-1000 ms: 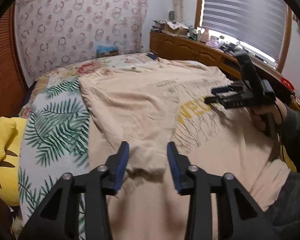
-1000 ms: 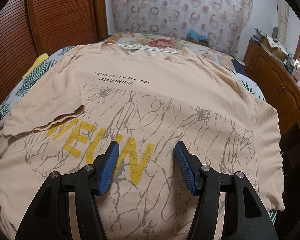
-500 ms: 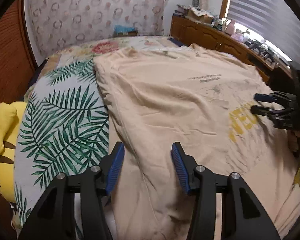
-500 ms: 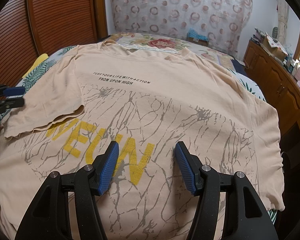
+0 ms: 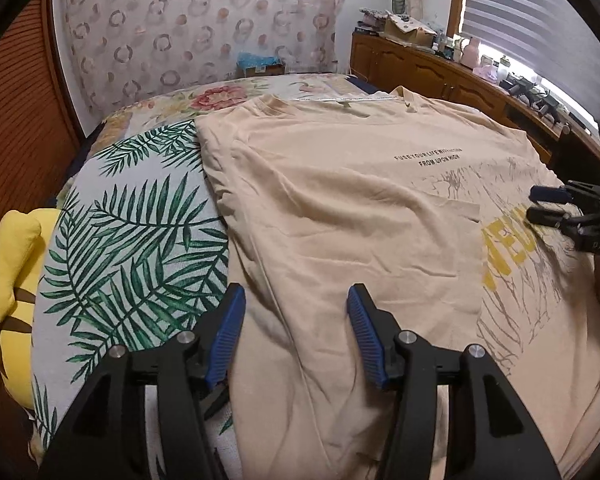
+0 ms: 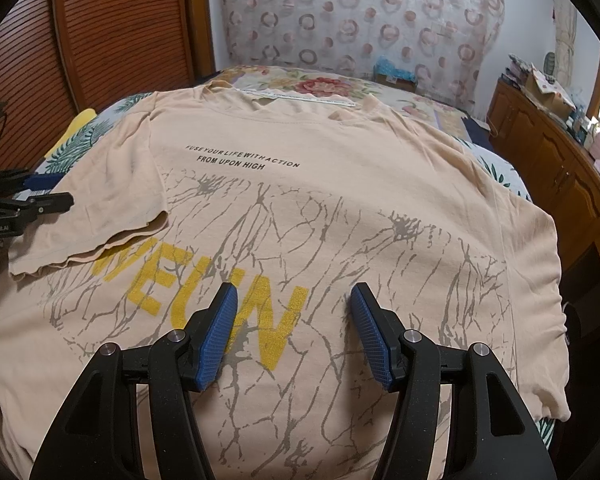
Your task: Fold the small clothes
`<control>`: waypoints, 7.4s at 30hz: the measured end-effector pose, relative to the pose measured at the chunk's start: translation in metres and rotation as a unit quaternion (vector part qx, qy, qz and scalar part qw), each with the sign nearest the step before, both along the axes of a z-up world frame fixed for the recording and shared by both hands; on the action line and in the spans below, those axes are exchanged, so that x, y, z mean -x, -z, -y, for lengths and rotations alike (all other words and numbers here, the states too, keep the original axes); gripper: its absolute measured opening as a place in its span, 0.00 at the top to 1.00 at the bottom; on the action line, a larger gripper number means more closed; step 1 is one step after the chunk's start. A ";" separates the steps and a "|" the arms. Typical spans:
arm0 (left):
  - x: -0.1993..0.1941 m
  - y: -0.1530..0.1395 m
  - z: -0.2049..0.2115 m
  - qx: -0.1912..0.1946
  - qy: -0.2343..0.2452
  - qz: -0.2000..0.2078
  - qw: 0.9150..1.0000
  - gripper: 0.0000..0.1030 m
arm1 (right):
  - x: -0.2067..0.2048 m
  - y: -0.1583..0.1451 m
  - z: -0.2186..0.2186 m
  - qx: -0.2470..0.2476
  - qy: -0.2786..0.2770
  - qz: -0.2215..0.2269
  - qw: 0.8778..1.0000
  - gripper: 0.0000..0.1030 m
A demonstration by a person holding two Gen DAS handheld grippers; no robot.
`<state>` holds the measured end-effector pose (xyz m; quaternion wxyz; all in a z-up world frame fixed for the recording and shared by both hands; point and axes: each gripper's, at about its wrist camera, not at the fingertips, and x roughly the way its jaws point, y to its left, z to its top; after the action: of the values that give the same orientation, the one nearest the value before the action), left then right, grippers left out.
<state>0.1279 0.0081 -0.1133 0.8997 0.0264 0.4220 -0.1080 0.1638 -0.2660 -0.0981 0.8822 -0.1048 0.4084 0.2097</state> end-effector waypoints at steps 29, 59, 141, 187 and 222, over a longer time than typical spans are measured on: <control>0.000 -0.001 -0.001 0.003 0.000 -0.001 1.000 0.48 | -0.021 0.003 0.238 -0.161 0.167 -0.079 0.970 0.58; 0.000 -0.001 -0.001 0.003 0.000 -0.001 1.000 0.48 | 0.028 -0.036 0.059 -0.029 -0.021 0.012 0.999 0.88; -0.001 -0.001 -0.001 0.004 0.000 -0.001 1.000 0.47 | 0.047 -0.008 0.016 0.035 -0.073 0.014 0.997 0.99; -0.109 -0.009 -0.037 0.070 -0.040 -0.028 0.996 0.56 | -0.015 0.006 0.081 -0.002 0.064 0.001 0.998 0.49; -0.095 -0.067 -0.049 0.020 -0.034 0.071 0.997 0.98 | -0.017 0.006 0.082 -0.001 0.065 0.001 0.998 0.47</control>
<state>0.2233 0.0572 -0.0466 0.9310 0.0020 0.3555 -0.0833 0.1807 -0.3480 -0.1045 0.8944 -0.0772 0.4135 0.1522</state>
